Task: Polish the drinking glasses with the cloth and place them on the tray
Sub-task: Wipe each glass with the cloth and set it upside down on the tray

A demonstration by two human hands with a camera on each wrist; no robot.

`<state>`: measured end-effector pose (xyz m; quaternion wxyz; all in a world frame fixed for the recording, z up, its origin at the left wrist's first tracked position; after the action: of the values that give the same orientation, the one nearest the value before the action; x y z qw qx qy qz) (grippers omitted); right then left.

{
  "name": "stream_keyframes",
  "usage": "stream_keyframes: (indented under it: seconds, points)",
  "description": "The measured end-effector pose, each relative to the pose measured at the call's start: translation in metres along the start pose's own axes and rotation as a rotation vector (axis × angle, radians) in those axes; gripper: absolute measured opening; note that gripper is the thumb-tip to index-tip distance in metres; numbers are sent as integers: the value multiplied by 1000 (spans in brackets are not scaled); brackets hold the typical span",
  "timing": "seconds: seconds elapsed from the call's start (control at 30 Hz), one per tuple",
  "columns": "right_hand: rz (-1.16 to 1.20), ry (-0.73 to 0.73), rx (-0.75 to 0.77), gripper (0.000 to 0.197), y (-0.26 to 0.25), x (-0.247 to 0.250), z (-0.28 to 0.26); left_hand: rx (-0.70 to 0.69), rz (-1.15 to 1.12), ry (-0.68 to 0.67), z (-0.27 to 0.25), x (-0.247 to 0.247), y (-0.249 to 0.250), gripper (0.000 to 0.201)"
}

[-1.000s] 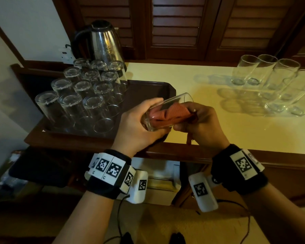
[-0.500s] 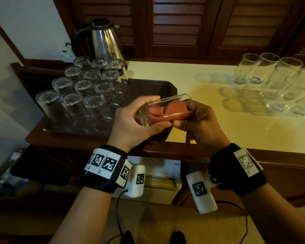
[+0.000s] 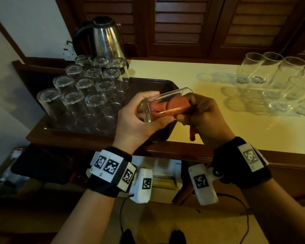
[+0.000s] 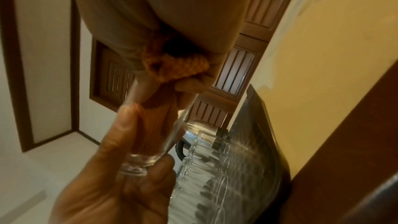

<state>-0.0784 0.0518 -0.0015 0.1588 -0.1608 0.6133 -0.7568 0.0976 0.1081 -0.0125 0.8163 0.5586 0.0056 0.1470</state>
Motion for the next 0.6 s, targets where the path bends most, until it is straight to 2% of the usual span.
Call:
stream_keyframes:
  seconds: [0.07,0.1,0.2,0.23,0.3,0.37,0.47,0.53,0.6]
  points:
    - [41,46,2,35,1,1,0,-16,44,3,-2,-5,-2,65]
    - [55,74,17,34,1,1,0,35,4,9,-2,-8,-3,65]
    - [-51,97,125,25,1,1,-1,360,-387,-19,-1,-16,-2,65]
    - [-96,83,146,27,0,1,-1,415,-476,-16,0,-16,-2,64]
    - [-101,45,135,36,0,1,-1,352,-441,11,1,-11,-3,60]
    - [-47,15,77,40,0,2,-1,157,-195,18,1,-5,-1,59]
    - [84,19,6,34,4,6,-4,-115,161,-24,1,-7,-2,65]
    - [117,69,13,32,6,7,-6,-76,165,-50,3,-12,-4,67]
    - [39,117,73,35,7,6,-7,164,-91,-51,4,-17,-4,64]
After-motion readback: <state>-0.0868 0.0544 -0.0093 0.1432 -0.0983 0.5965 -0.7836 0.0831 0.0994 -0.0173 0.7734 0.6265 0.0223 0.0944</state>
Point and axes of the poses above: each hand's wrist, its own z-axis towards the middle knuckle, its own x-axis out of the back of the hand, y = z × x, the point moved 1 cm from there along z, towards the middle knuckle, and after that the axes turned 1 degree about -y, right-handed, at the moved point
